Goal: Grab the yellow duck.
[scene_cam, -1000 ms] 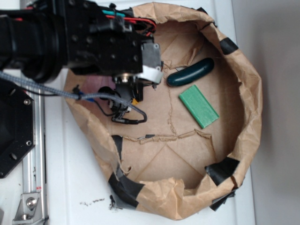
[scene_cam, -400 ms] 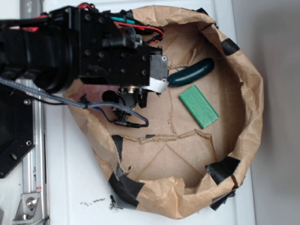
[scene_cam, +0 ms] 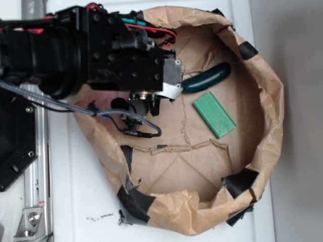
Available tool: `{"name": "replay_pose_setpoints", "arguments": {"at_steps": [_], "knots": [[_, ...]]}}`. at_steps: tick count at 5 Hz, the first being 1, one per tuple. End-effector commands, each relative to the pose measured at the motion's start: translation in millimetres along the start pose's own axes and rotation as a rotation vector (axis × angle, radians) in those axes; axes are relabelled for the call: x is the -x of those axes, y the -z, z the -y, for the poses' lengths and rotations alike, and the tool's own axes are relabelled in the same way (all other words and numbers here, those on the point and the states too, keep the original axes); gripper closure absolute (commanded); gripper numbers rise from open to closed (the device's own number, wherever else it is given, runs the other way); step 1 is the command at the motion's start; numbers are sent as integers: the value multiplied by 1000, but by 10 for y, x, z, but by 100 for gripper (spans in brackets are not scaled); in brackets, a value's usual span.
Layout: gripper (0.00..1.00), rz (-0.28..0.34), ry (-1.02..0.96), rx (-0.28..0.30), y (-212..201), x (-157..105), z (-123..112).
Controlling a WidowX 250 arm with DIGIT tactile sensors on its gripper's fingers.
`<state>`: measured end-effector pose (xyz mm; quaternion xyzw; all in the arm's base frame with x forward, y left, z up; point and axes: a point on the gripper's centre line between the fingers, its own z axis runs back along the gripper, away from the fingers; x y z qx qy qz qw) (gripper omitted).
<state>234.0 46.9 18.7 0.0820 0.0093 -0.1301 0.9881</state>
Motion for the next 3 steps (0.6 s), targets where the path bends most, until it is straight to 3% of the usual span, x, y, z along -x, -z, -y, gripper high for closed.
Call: {"name": "replay_pose_setpoints", "arguments": {"at_steps": [1, 3], "knots": [[0, 60, 56, 48, 73, -203, 183], [0, 131, 45, 167, -110, -192, 260]]}}
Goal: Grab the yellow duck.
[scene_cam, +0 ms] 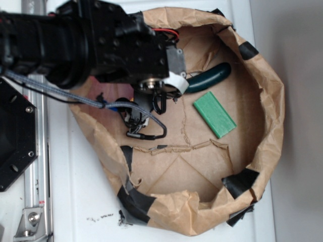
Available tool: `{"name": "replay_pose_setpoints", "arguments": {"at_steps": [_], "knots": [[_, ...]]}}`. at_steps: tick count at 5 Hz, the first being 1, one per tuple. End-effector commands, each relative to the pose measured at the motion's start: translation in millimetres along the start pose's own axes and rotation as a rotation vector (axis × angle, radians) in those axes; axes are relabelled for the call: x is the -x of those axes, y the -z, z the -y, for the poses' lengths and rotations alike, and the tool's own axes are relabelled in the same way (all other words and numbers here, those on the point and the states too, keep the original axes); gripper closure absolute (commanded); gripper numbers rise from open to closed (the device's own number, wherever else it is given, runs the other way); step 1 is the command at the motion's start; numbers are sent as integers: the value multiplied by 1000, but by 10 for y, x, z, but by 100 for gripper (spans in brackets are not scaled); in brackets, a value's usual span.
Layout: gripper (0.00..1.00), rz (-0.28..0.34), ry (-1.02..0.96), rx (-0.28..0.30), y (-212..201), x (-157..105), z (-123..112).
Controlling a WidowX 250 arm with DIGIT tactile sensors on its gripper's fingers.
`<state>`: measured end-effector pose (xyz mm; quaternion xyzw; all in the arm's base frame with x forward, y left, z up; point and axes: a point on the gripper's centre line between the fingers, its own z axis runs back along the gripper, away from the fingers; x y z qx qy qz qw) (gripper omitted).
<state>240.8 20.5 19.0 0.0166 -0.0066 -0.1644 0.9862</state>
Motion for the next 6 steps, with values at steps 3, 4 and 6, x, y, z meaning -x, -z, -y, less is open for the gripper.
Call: {"name": "replay_pose_setpoints", "arguments": {"at_steps": [3, 4, 6], "knots": [[0, 68, 8, 16, -68, -72, 134], [0, 61, -8, 22, -80, -23, 69], [100, 72, -29, 24, -61, -4, 2]]}}
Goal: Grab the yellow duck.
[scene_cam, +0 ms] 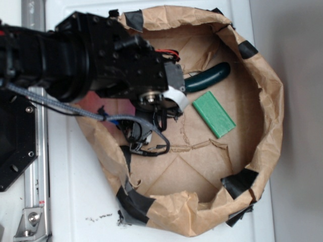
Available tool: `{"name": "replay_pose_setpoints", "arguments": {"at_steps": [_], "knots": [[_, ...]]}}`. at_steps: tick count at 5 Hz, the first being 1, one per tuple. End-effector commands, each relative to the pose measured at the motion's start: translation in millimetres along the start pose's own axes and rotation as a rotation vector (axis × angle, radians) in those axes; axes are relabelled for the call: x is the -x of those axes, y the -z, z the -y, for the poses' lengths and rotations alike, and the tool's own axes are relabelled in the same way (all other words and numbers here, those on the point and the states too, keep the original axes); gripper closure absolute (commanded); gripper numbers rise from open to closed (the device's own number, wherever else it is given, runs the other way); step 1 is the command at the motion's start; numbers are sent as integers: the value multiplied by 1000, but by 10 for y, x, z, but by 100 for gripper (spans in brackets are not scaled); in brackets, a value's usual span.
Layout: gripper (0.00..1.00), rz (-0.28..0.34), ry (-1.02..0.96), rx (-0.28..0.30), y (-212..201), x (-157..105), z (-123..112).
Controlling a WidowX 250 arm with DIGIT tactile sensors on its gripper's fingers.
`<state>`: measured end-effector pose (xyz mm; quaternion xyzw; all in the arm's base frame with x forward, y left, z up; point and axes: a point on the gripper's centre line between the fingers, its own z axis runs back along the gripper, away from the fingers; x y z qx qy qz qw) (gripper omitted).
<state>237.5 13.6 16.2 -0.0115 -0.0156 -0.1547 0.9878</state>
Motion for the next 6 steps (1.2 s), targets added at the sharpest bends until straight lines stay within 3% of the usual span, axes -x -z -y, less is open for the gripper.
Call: {"name": "replay_pose_setpoints", "arguments": {"at_steps": [1, 3, 5, 6], "knots": [[100, 51, -10, -29, -107, -24, -85], [100, 66, -15, -40, -167, -34, -111], [100, 138, -104, -124, -971, -65, -111], [100, 160, -136, -112, -1310, -208, -95]]}}
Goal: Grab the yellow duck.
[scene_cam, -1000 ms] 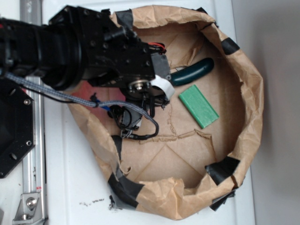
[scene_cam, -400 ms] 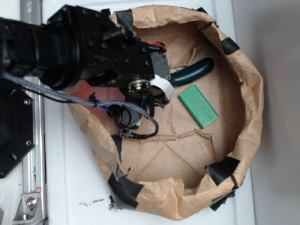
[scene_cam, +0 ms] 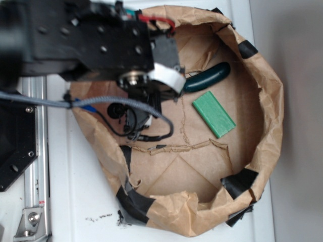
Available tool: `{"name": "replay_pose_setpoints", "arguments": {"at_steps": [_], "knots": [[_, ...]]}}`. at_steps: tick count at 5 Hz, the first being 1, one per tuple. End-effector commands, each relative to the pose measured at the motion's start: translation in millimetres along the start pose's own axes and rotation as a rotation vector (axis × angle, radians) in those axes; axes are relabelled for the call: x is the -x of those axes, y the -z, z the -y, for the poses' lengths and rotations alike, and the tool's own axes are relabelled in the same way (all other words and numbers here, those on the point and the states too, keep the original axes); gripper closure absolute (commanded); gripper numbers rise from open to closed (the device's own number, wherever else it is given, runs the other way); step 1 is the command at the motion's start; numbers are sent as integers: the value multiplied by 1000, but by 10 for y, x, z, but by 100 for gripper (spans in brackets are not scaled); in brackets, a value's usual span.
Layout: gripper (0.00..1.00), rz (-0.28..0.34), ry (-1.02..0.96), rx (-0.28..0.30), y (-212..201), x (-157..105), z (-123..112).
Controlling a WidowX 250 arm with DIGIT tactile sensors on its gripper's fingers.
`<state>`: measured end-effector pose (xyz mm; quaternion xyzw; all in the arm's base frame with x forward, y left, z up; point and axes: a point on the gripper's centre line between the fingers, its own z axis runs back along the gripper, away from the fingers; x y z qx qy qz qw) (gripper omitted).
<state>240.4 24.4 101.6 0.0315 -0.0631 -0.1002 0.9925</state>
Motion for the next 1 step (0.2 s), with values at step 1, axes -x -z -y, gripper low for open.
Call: {"name": "replay_pose_setpoints", "arguments": {"at_steps": [1], "knots": [[100, 88, -62, -10, -454, -304, -19]]}}
